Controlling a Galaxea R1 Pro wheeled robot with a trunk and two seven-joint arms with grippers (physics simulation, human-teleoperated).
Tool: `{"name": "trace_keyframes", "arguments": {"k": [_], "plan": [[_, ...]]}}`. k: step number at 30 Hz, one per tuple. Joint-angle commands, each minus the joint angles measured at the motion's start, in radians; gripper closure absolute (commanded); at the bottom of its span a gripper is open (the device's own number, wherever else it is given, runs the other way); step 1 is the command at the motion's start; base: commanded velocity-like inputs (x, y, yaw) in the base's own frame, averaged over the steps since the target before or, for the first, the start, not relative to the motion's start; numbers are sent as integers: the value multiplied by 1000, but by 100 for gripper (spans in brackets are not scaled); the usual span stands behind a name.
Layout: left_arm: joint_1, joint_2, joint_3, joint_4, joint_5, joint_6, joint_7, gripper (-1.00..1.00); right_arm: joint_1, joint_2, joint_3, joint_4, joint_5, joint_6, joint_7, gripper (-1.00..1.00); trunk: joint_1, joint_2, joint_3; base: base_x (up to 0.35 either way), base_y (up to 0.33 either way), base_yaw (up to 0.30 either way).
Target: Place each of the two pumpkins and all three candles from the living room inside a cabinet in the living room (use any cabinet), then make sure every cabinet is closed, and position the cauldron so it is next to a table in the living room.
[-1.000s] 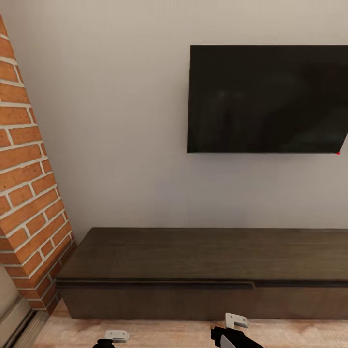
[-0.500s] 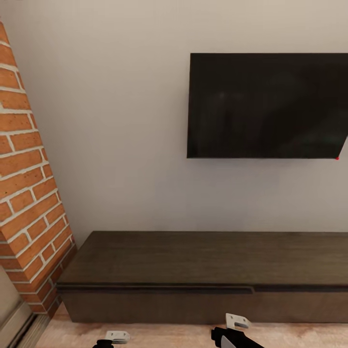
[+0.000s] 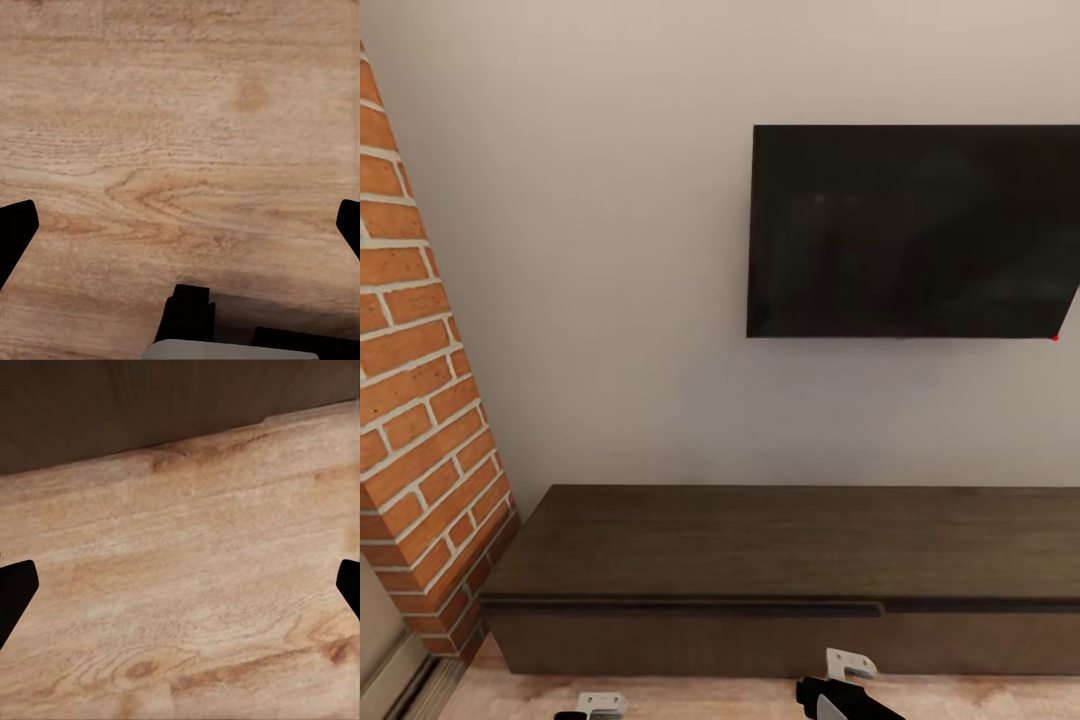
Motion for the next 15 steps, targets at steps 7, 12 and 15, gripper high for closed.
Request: {"name": "trace_keyframes", "arguments": {"k": [7, 12, 15], "plan": [[0, 2, -8, 4, 11, 2, 3, -100, -1, -1, 8, -1, -5, 7, -7, -100, -27, 49, 21, 0, 0, 0], [0, 1, -8, 24, 8, 1, 3, -100, 0, -1, 8, -1, -5, 6, -7, -100, -46, 84, 37, 0, 0, 0], [-1, 1, -8, 27, 9, 1, 2, -100, 0, -2, 8, -1, -5, 7, -7, -100, -58, 105, 46, 0, 0, 0]]}}
